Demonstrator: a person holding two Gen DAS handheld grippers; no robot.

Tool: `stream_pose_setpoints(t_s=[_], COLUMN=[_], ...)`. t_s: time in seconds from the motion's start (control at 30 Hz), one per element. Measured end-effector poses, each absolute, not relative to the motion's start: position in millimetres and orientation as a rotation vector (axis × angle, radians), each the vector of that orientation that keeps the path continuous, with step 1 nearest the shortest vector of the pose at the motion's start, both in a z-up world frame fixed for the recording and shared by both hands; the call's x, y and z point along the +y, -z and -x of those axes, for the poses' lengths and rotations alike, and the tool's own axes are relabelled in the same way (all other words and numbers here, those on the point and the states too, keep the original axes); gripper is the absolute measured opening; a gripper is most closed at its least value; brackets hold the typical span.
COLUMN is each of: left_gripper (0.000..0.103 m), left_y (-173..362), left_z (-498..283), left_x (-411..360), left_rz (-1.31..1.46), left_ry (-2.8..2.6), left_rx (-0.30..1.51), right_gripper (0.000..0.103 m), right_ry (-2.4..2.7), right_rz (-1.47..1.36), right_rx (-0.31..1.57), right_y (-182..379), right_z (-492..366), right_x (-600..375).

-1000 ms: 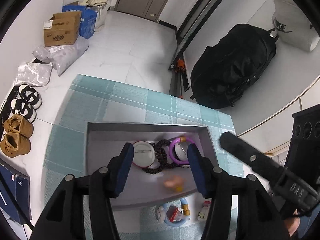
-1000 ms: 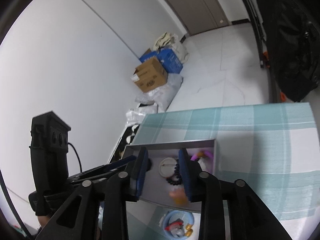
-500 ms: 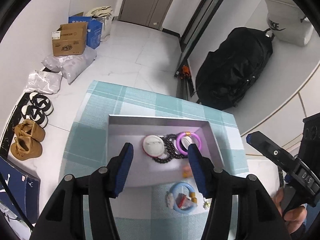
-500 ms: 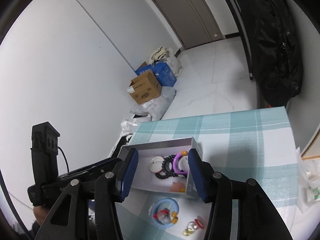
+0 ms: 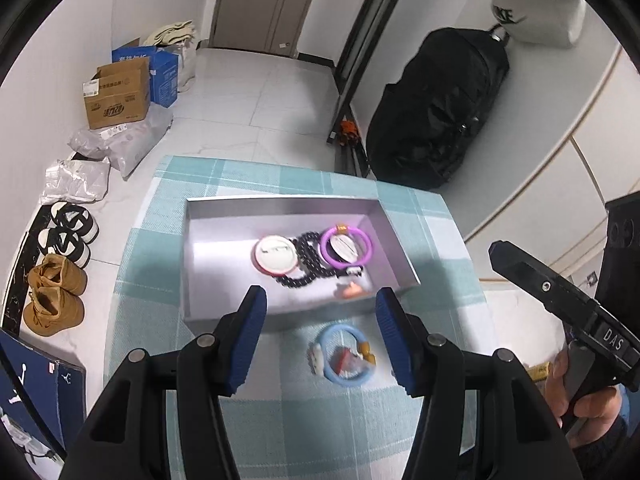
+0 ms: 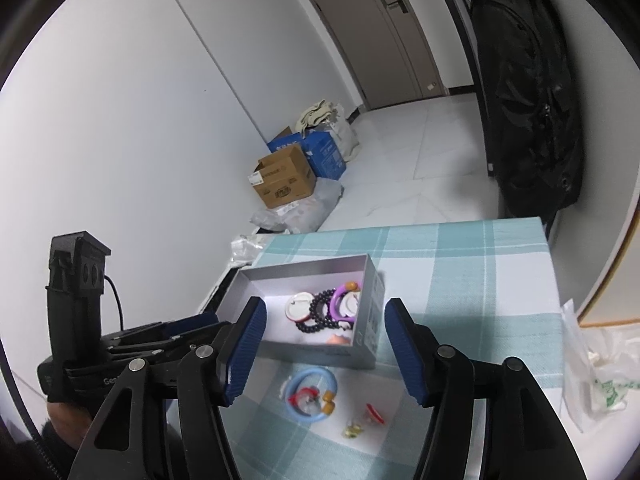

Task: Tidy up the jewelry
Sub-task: 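Lift both grippers out of the silver box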

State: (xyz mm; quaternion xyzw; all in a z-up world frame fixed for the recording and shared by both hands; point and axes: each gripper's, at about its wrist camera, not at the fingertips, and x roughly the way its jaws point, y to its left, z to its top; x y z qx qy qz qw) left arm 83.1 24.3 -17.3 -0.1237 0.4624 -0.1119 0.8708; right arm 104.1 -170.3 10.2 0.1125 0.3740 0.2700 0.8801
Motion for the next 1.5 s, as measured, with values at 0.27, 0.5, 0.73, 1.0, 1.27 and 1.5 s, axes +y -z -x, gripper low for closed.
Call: stream_pose_setpoints(t_s=[0.27,0.5,0.73,1.0,1.27,1.5], left_gripper=[0.051,0.051,0.052,0.052,0.052,0.052], left_y=[29,50,60,65,63,61], left_z=[-71,-58,-52,-52,-53,-51], left_x=[10,2,-4,1,-6,-7], left_rz=[0.230,0.236,0.215,0.225,0.191,0.181], left_ry=[0.275,0.266,0.249,0.240,0.250,0.260], left_rx=[1.021,1.089,1.130,1.151,1.142,1.136], right_gripper=[0.064,0.064,0.064,0.061,0.049,0.032], right_ry=[-0.552,-0.540,-0.537,-0.543,-0.552,-0.552], right_rz=[-0.159,-0.089,-0.049,-0.027,-0.007,-0.009], right_rx=[0.821,0.942,1.018,1.037,1.031,1.037], right_y=[6,43,70,82,83,85], right_z=[-87,-83,-81,-86,-87,-91], right_x=[-172,-171,-169,-164,-153,-150])
